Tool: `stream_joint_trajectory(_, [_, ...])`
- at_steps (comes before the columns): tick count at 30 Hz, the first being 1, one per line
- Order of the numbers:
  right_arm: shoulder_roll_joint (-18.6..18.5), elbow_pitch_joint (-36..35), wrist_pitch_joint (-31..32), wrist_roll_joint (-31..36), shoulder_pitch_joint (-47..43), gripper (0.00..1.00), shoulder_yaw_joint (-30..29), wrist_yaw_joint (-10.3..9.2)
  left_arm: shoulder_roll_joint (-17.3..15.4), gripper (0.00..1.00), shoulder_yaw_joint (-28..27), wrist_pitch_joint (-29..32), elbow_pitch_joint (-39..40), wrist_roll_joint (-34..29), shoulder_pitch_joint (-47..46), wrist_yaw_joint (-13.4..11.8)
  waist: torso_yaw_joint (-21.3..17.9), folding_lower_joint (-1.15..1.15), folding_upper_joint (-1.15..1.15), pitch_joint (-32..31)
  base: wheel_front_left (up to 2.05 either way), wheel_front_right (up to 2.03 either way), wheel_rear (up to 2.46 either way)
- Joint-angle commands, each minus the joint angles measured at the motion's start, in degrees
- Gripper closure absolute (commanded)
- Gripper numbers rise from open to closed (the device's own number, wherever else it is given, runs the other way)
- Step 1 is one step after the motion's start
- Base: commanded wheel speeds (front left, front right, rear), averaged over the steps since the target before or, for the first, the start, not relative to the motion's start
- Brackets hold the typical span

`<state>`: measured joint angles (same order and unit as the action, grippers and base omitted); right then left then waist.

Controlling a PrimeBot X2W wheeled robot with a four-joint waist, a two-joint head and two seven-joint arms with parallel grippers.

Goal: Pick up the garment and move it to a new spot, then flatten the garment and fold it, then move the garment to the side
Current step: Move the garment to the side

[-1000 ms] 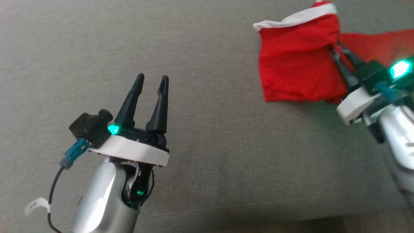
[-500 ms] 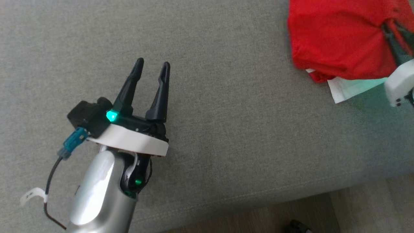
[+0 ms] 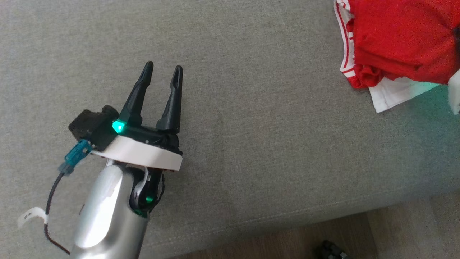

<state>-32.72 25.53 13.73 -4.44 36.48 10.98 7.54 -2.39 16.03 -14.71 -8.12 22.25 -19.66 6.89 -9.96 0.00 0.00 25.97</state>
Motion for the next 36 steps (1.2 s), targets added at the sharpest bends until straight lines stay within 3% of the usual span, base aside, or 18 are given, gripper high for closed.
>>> stream_joint_trajectory(1, [-0.91,-1.84,0.32,-0.01,-1.92,0.0,-0.47,-0.05,-0.49,0.0,-1.49,-0.29,1.49,-0.42,-1.58,0.31,0.24,0.0,0.0,-0.48,0.0,0.0,0.0])
stream_joint_trajectory(9, [1.16,-6.35,-0.43,2.07,-3.44,0.0,-4.03,-0.05,-0.49,0.0,-1.57,-0.29,0.79,1.47,-0.44,0.27,2.23,0.0,0.0,-5.63,0.0,0.0,0.0])
stream_joint_trajectory(21, [7.08,-16.71,-4.34,4.37,-5.09,0.0,-3.67,-0.05,-0.49,0.0,-3.52,-0.29,1.35,4.14,3.36,-1.85,6.68,0.0,0.0,-15.11,0.0,0.0,0.0])
stream_joint_trajectory(36, [22.98,-19.27,-20.57,6.06,-18.67,0.0,-4.98,-0.05,-0.49,0.0,-5.58,-0.29,1.42,3.93,8.41,-3.58,12.14,0.0,0.0,-20.7,0.0,0.0,0.0])
